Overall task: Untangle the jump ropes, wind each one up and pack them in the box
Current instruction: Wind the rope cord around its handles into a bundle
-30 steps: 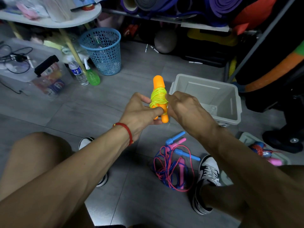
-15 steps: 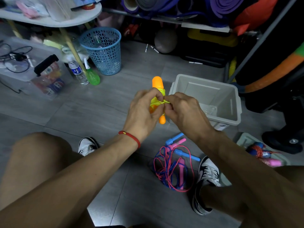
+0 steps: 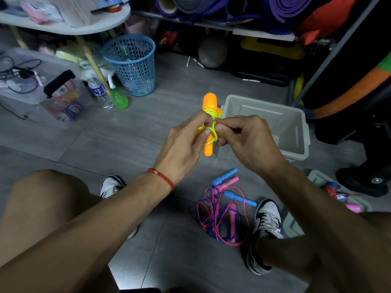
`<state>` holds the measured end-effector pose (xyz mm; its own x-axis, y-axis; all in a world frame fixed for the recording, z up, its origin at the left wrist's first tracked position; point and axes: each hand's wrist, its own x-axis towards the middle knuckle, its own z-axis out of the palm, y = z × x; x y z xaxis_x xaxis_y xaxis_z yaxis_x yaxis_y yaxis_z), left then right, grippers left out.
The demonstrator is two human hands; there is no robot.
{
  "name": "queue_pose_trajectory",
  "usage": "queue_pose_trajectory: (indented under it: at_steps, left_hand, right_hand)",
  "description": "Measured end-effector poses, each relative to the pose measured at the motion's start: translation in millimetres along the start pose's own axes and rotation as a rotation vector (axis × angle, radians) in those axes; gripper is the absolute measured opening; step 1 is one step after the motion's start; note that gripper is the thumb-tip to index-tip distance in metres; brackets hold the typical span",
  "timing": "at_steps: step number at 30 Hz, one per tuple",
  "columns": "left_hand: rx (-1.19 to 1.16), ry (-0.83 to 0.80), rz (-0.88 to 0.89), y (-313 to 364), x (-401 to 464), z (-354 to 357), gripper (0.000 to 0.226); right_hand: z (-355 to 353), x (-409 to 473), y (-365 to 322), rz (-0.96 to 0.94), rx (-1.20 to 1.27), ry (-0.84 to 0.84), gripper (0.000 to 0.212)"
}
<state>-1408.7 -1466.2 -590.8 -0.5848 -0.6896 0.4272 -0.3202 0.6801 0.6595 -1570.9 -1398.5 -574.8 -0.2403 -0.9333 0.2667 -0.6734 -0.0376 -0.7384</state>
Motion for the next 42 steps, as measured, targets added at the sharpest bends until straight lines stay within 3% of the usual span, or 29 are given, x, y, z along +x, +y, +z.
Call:
queue_pose_trajectory:
  at_steps: [5,9,14,19,25,31,36,42]
  left_hand:
    - [-0.039,-0.02,-0.071,-5,-1,7,0.007]
    - [-0.179,-0.029,-0.196,-16,-1,14,0.013]
    - [-0.359,-0.061,-0.206,-16,0,11,0.008]
    - [-0.311,-0.047,-0.254,-21,4,12,0.016]
    - [-0.272,0.031,-0.338,-25,5,16,0.015]
    - [-0.363,0.069,-0.375,-28,7,18,0.002]
    - [-0.364,0.117,-0.341,-24,6,21,0.01]
    - [-0.267,0.184,-0.282,-21,8,16,0.014]
  right_hand:
    - [-2,1,-1,0.015,-0.042,0.025,0.013]
    - [-3,3,2,-0.114,-0.185,-0.04,0.024]
    - [-4,3,0,-0.192,-0.25,-0.122,0.039]
    - [1,2,6,-0.256,-0.337,-0.151,0.017]
    - [12,0,9,-0.258,-0.293,-0.02,0.014]
    - [21,0,12,-0.089,-0.098,0.137,0.011]
    - [29,-3,12,0.129,0.183,0.21,0.012]
    - [34,-6,0,0.168,0.211,0.286,0.013]
